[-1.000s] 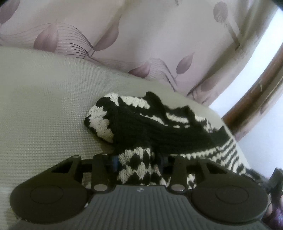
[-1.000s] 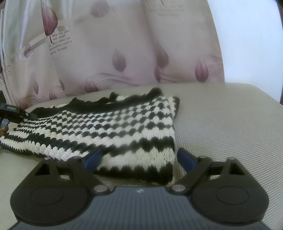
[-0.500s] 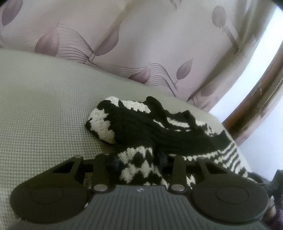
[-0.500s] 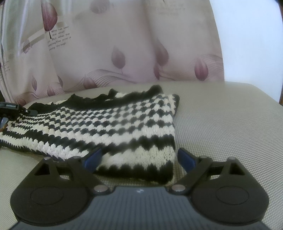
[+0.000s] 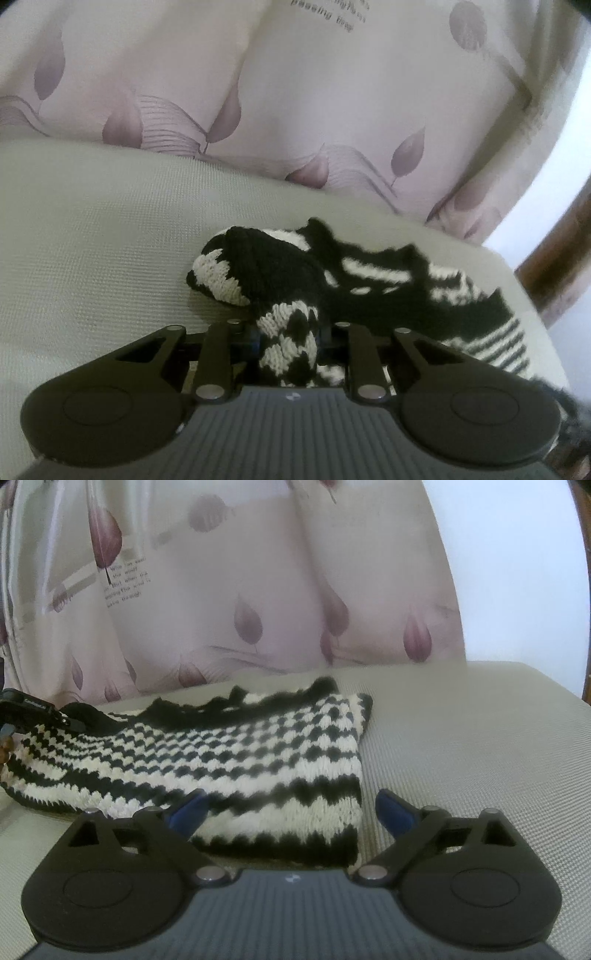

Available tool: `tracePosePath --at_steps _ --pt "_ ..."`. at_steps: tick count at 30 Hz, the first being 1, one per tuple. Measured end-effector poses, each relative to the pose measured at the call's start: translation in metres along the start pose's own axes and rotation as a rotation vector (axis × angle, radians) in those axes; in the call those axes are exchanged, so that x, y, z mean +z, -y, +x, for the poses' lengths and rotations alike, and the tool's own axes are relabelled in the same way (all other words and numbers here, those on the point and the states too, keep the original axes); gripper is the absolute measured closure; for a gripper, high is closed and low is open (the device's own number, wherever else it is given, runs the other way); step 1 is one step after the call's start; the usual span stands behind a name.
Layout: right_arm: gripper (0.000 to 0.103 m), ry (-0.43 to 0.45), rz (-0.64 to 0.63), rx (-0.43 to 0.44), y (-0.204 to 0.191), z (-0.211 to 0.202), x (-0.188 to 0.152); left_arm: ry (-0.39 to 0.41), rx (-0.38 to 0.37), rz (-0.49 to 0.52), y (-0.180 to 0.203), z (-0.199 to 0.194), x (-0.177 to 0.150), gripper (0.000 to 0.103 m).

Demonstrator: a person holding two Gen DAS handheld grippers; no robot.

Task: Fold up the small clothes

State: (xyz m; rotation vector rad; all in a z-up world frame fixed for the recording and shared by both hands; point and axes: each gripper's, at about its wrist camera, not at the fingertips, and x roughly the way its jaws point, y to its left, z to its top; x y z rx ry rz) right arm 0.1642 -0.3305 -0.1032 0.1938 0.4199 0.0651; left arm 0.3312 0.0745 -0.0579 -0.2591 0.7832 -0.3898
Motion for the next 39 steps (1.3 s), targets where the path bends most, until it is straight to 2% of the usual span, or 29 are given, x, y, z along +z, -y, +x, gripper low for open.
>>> tracePosePath --at_steps 9,17,18,20,22,23,25,26,30,32,35,39 --pt "0.005 0.068 0.044 0.043 0.007 -0.012 -0.001 0.004 -0.063 -0.053 0.088 -0.009 -0.003 0.08" --pt "0.005 0.121 0.079 0.095 0.012 -0.021 -0.002 -0.049 -0.158 -0.219 0.138 0.028 -0.029 0.08" --pt "0.005 0.125 0.088 0.123 0.012 -0.022 -0.001 -0.049 -0.18 -0.241 0.139 0.031 -0.032 0.08" --pt "0.005 0.121 0.147 0.25 0.012 -0.024 0.002 -0.059 -0.233 -0.294 0.135 0.039 -0.039 0.077" --pt "0.005 0.095 0.211 0.368 0.006 -0.02 0.007 -0.047 -0.31 -0.361 0.124 0.044 -0.044 0.068" --pt "0.005 0.082 0.229 0.404 0.003 -0.017 0.009 -0.06 -0.357 -0.401 0.118 0.049 -0.045 0.066" --pt "0.005 0.062 0.275 0.463 -0.004 -0.006 0.013 -0.053 -0.402 -0.446 0.109 0.052 -0.049 0.066" --pt "0.005 0.053 0.293 0.48 -0.007 0.0 0.016 -0.043 -0.431 -0.446 0.106 0.052 -0.05 0.066" --pt "0.005 0.003 0.366 0.544 -0.014 0.027 0.026 -0.015 -0.469 -0.443 0.101 0.052 -0.057 0.066" --pt "0.005 -0.003 0.381 0.538 -0.018 0.037 0.031 0.007 -0.486 -0.436 0.099 0.05 -0.062 0.066" --pt "0.005 -0.017 0.371 0.546 -0.023 0.053 0.038 0.037 -0.544 -0.476 0.094 0.051 -0.069 0.061" --pt "0.005 -0.02 0.326 0.554 -0.037 0.063 0.044 0.039 -0.59 -0.473 0.094 0.055 -0.064 0.056"
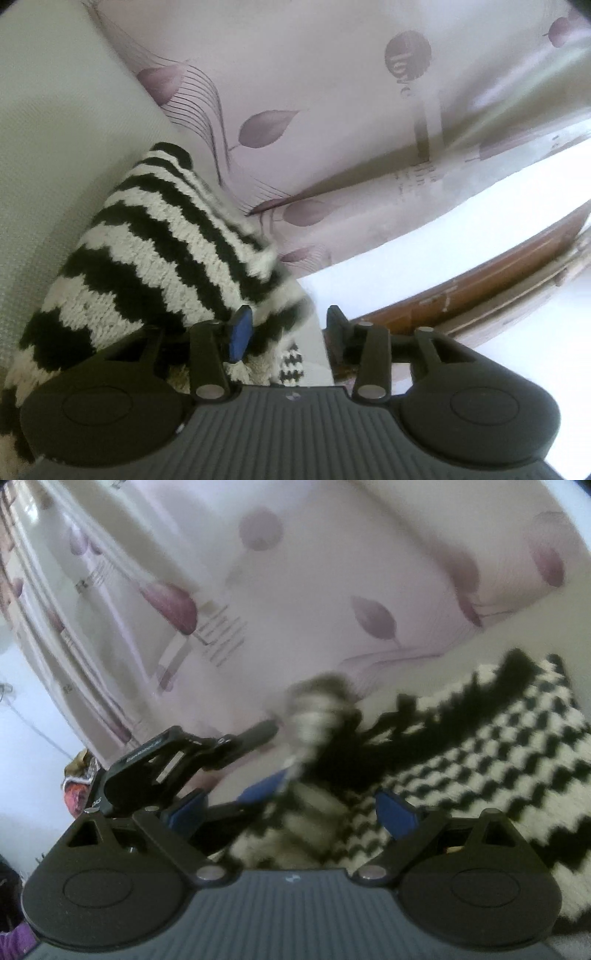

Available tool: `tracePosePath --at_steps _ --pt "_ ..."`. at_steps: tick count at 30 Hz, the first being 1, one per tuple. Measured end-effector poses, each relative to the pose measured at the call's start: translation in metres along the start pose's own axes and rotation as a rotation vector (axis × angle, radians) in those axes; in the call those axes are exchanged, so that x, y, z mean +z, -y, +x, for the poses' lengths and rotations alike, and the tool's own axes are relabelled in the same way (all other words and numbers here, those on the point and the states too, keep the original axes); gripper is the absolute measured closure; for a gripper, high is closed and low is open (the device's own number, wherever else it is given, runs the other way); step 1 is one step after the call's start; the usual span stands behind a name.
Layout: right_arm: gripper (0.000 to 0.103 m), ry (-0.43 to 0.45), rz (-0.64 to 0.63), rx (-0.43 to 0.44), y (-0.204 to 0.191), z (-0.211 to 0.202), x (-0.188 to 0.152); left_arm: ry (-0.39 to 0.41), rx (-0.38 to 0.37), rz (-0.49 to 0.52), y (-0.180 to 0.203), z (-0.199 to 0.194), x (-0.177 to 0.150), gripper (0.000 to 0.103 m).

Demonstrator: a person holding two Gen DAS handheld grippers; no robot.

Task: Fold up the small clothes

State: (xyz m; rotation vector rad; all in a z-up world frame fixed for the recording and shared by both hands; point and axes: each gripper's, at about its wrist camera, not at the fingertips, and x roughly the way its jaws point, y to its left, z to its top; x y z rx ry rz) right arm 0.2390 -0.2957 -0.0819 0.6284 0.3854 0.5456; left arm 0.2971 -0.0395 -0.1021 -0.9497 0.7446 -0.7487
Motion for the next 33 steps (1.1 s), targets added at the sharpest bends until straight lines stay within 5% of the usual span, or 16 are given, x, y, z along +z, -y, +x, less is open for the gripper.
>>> tracePosePath --at_steps 6,9,14,18,22,26,27,29,30,33 --pt "0.005 -0.018 0.064 -0.004 0.007 0.016 -0.002 0.03 -0.072 0.015 0.01 -0.018 0.002 0.032" --pt "0.005 0.022 0.102 -0.023 0.011 0.003 -0.002 0.064 -0.088 0.048 0.014 -0.036 0.001 0.028" --pt "0.005 0.044 0.27 -0.034 0.038 -0.009 0.0 0.033 -0.028 0.162 0.011 -0.057 -0.014 0.029" --pt "0.004 0.017 0.359 0.009 0.049 0.006 0.0 -0.027 -0.083 0.158 -0.007 -0.057 -0.035 0.035" --pt "0.004 -0.003 0.372 0.036 0.043 0.024 0.005 -0.033 -0.136 0.163 -0.019 -0.055 -0.049 0.035" --pt "0.004 -0.048 0.296 -0.025 0.03 0.041 0.01 -0.02 -0.167 0.198 -0.024 -0.054 -0.057 0.035" --pt "0.008 -0.064 0.272 -0.06 0.025 0.048 0.01 -0.02 -0.166 0.207 -0.024 -0.054 -0.058 0.035" --pt "0.032 -0.095 0.22 -0.135 0.019 0.059 0.009 -0.014 -0.159 0.222 -0.026 -0.053 -0.061 0.035" --pt "0.061 -0.115 0.185 -0.159 0.016 0.065 0.008 -0.009 -0.158 0.227 -0.027 -0.056 -0.062 0.035" --pt "0.079 -0.1 0.099 -0.158 0.008 0.067 0.01 0.018 -0.15 0.225 -0.025 -0.066 -0.061 0.035"
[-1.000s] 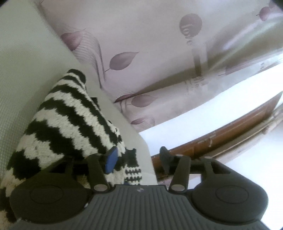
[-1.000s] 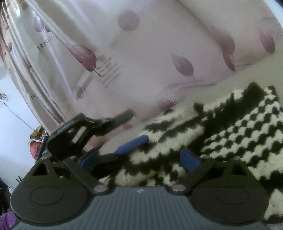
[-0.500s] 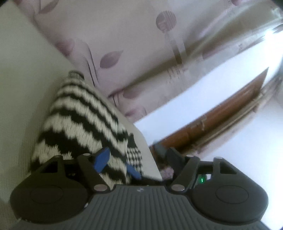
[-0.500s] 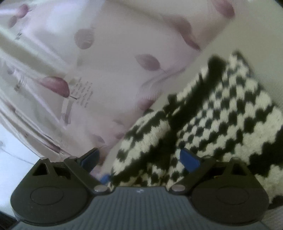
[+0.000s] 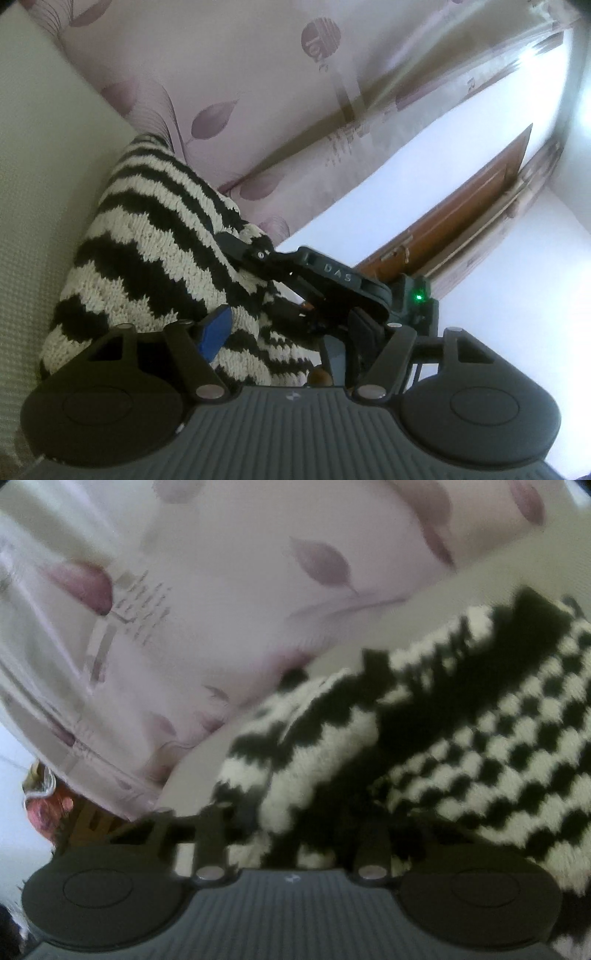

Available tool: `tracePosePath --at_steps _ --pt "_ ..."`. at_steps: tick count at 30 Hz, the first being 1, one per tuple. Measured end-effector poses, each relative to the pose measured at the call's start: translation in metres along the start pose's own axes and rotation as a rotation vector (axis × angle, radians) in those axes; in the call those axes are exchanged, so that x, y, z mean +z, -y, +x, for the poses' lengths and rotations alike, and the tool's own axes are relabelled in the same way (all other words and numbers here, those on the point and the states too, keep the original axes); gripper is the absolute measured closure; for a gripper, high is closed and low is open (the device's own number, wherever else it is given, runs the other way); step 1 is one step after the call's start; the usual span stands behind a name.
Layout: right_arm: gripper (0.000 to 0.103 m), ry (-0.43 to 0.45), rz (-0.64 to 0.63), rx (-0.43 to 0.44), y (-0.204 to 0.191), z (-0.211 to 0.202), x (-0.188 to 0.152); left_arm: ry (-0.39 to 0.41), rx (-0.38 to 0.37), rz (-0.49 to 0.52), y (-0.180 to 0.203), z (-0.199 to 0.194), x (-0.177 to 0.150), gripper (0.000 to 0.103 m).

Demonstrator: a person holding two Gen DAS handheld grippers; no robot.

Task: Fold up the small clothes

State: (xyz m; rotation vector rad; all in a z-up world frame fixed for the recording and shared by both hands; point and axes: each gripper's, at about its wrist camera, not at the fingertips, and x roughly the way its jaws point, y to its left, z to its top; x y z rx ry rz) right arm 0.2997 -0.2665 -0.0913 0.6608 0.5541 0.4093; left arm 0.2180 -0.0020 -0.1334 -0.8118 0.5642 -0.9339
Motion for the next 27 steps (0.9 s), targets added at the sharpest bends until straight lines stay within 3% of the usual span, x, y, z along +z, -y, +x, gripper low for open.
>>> tracePosePath --at_steps 2,7,13,16,21,24,27 --pt "0.083 0.021 -0.01 0.034 0.001 -0.007 0.01 0.037 0.003 -0.021 0.001 -0.012 0.003 0.033" --pt "0.084 0.055 -0.099 0.041 -0.002 -0.036 0.049 0.129 0.047 -0.042 0.001 -0.048 0.002 0.014" --pt "0.084 0.076 -0.141 -0.028 0.03 -0.079 0.088 0.065 0.084 -0.02 0.006 -0.033 -0.004 0.012" --pt "0.084 0.034 -0.114 -0.057 0.056 -0.083 0.101 0.041 0.088 0.018 0.012 -0.022 -0.007 0.01" --pt "0.084 -0.106 -0.134 -0.144 0.087 -0.055 0.093 0.017 0.097 0.059 0.018 -0.015 -0.011 0.01" --pt "0.083 -0.067 -0.121 -0.149 0.097 -0.053 0.086 0.025 0.108 0.11 0.025 -0.01 -0.007 0.01" --pt "0.076 -0.023 -0.104 -0.171 0.096 -0.061 0.081 0.036 0.117 0.166 0.035 -0.005 -0.004 0.01"
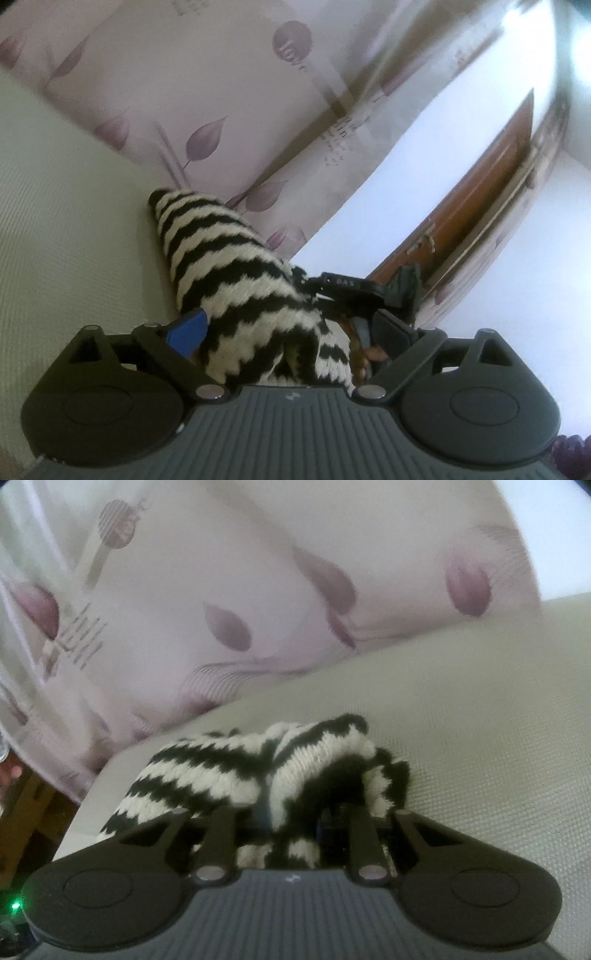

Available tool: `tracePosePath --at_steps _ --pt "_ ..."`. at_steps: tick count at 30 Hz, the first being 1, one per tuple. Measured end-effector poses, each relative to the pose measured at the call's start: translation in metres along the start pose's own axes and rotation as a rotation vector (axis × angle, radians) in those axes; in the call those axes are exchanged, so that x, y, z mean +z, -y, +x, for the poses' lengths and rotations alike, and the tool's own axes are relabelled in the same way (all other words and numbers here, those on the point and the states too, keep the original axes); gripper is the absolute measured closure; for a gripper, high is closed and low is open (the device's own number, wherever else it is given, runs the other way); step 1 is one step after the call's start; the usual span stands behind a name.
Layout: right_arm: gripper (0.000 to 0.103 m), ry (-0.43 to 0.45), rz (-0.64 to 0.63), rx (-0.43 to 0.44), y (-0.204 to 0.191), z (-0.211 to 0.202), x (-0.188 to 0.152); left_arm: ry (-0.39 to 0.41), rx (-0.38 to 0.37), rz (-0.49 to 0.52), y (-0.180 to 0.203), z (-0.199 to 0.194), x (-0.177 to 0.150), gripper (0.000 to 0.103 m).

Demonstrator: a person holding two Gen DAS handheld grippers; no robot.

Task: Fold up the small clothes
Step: 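Fold the cardigan over with the right gripper toward the left gripper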

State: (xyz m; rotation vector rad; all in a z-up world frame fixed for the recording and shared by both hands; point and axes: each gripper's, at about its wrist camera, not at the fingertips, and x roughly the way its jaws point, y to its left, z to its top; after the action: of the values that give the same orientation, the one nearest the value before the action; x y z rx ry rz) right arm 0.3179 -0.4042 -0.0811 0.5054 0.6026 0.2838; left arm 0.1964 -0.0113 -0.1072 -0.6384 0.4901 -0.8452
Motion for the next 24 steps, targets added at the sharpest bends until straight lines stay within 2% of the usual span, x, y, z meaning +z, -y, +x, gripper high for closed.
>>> tracePosePath --at_steps 2,4,6,8,9,10,11,14,15,16,17,18,20,22,24 --pt "0.068 0.04 0.054 0.018 0.003 -0.014 -0.005 0.018 0.003 0.031 0.006 0.006 0.004 0.01" --pt "0.036 0.106 0.08 0.035 0.007 -0.039 -0.017 0.037 0.031 0.062 0.012 0.013 0.008 0.012" --pt "0.034 0.153 0.085 0.081 0.012 -0.063 -0.036 0.053 0.054 0.083 0.015 0.021 0.011 0.016" --pt "0.034 0.151 0.077 0.127 0.012 -0.082 -0.055 0.058 0.084 0.098 0.015 0.027 0.011 0.022" --pt "0.034 0.151 0.06 0.134 0.009 -0.089 -0.065 0.055 0.094 0.101 0.014 0.031 0.01 0.031" --pt "0.034 0.138 0.034 0.139 0.005 -0.094 -0.074 0.049 0.101 0.101 0.014 0.037 0.01 0.039" --pt "0.034 0.114 0.01 0.145 0.0 -0.095 -0.081 0.034 0.117 0.107 0.013 0.043 0.008 0.042" --pt "0.034 0.037 -0.062 0.146 -0.015 -0.087 -0.097 0.003 0.134 0.127 0.015 0.05 -0.001 0.045" --pt "0.035 0.014 -0.083 0.143 -0.018 -0.082 -0.101 -0.002 0.134 0.131 0.016 0.049 -0.004 0.045" --pt "0.045 -0.013 -0.098 0.137 -0.019 -0.075 -0.104 -0.007 0.14 0.141 0.017 0.049 -0.006 0.045" --pt "0.062 -0.036 -0.112 0.133 -0.02 -0.073 -0.108 -0.006 0.151 0.153 0.019 0.048 -0.007 0.044" --pt "0.087 -0.058 -0.122 0.103 -0.019 -0.07 -0.11 0.0 0.162 0.159 0.021 0.046 -0.007 0.04" --pt "0.088 -0.026 -0.16 0.079 -0.016 -0.08 -0.11 0.016 0.166 0.145 0.022 0.04 -0.003 0.031" --pt "0.088 0.041 -0.18 0.049 -0.012 -0.101 -0.104 0.047 0.183 0.134 0.025 0.033 0.003 0.017" --pt "0.088 0.059 -0.189 0.047 -0.007 -0.118 -0.098 0.093 0.184 0.132 0.03 0.026 0.009 0.015"
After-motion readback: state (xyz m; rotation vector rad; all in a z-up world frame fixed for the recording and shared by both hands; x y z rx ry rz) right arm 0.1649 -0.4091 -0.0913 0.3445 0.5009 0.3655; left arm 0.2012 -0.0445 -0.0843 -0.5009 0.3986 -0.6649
